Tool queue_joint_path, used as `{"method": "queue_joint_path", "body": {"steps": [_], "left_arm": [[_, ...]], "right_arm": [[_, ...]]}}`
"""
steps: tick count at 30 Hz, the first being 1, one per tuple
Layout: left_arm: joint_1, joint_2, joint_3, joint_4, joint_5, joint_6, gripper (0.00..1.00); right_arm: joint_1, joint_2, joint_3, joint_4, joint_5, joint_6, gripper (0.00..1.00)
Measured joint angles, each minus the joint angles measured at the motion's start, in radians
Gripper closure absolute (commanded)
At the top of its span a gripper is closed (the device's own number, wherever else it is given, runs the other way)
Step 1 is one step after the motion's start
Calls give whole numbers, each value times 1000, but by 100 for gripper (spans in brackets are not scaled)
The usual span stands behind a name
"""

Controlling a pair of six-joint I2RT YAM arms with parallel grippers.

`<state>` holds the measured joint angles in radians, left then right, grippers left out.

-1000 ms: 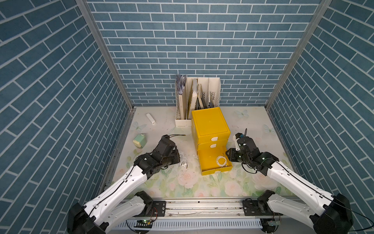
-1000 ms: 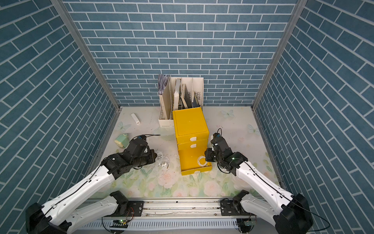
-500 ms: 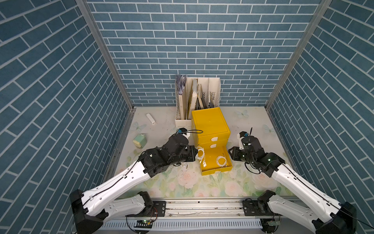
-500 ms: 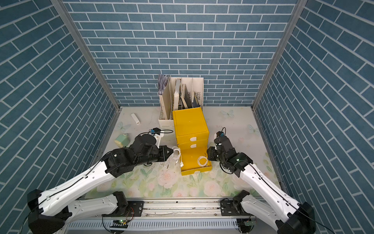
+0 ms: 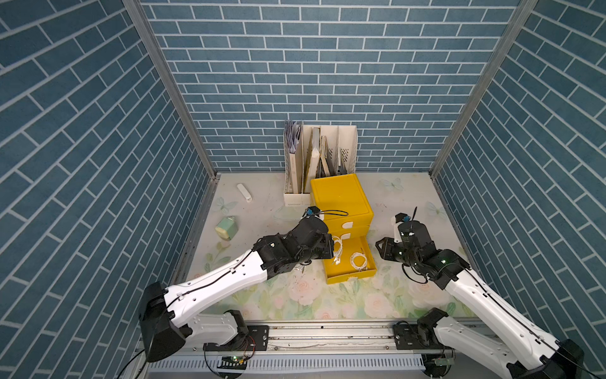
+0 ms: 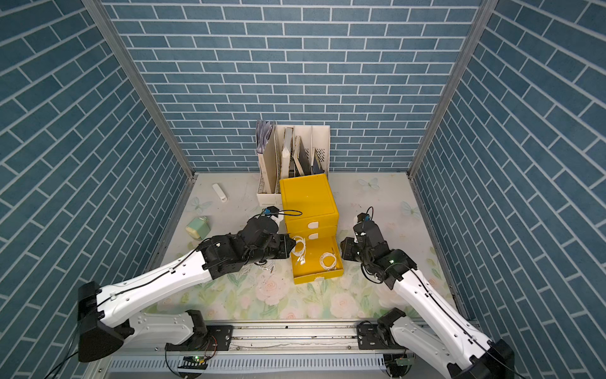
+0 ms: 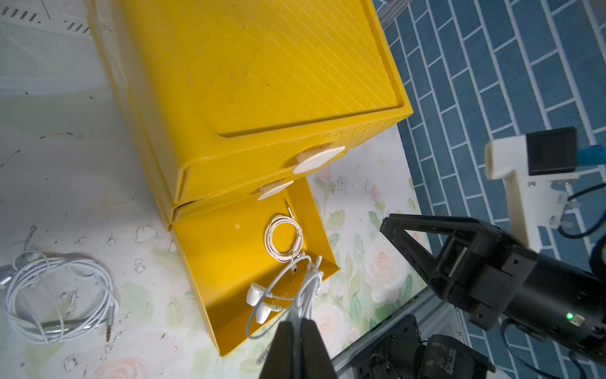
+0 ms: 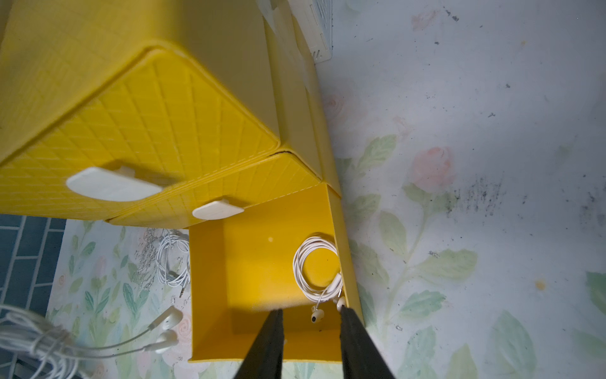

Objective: Place the wired earphones into the drawer by color
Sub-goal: Pick up the wired earphones from the center of the board, then place the wired earphones in the drawer.

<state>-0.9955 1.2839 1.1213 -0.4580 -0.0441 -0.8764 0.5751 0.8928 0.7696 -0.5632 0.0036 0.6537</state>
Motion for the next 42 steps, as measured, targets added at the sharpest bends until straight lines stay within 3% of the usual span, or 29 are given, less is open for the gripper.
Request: {"method": "queue_joint_path", "body": {"steps": [13, 25, 42], "left_arm": [[0, 136, -87, 120, -13, 30, 89], [-10, 227, -109, 343, -50, 75, 92], [-41, 241, -157, 437, -88, 80, 89]], "right_arm": [[-33, -23, -47, -5, -19, -7, 67], [-40, -39, -74, -5, -34, -7, 67], [-46, -39, -84, -4, -34, -11, 67]]}}
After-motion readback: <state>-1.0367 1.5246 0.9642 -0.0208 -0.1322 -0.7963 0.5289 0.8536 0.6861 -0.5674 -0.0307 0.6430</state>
